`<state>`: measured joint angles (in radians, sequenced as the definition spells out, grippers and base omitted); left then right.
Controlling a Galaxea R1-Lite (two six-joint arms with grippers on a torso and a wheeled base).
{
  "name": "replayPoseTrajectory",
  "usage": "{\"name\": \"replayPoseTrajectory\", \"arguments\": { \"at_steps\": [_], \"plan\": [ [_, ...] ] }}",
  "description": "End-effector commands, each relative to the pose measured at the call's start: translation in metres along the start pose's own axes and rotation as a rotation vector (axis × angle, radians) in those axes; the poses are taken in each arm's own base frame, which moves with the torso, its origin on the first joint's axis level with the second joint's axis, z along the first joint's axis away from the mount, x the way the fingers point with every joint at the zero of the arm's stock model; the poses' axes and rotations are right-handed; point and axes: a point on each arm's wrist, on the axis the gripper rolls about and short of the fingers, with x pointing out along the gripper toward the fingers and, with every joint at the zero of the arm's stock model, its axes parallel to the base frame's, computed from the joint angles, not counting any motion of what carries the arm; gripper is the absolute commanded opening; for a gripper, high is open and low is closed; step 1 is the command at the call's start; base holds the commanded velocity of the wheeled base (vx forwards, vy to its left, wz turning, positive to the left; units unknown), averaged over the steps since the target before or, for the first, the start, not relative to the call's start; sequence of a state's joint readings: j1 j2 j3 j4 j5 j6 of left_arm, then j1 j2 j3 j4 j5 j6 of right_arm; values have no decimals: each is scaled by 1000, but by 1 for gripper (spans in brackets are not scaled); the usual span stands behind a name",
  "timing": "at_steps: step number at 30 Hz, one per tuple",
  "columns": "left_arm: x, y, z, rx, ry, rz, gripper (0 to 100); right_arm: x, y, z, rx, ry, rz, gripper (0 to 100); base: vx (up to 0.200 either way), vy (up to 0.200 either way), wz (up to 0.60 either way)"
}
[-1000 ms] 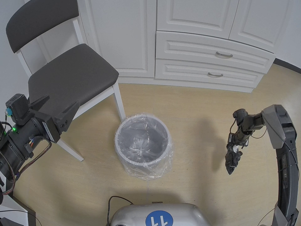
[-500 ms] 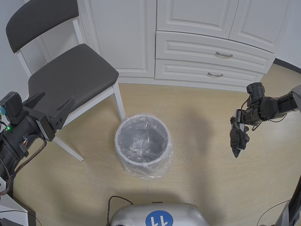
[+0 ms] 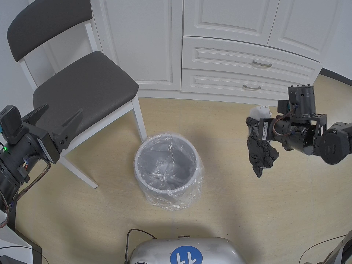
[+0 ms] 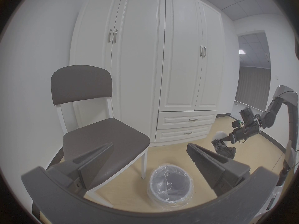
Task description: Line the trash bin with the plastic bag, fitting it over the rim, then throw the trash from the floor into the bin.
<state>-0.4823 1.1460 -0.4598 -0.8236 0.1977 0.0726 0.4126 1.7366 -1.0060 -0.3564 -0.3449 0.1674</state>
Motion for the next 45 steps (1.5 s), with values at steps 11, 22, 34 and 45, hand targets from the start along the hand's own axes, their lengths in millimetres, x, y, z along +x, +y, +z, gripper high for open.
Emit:
{"name": "replayPoseTrajectory", "arguments": {
  "at_steps": [11,22,34,45],
  "plan": [
    [-5,7,3,55,-17,41,100,0,122,-67,62,-313,344,0,0,0,0],
    [-6,8,5,53,-27,40,100,37,174,-111,152,-502,459,0,0,0,0],
    [-5,8,5,53,-26,42,100,84,204,-138,289,-513,481,0,0,0,0],
    [-6,8,5,54,-29,42,100,124,196,-161,277,-514,429,0,0,0,0]
  ]
}}
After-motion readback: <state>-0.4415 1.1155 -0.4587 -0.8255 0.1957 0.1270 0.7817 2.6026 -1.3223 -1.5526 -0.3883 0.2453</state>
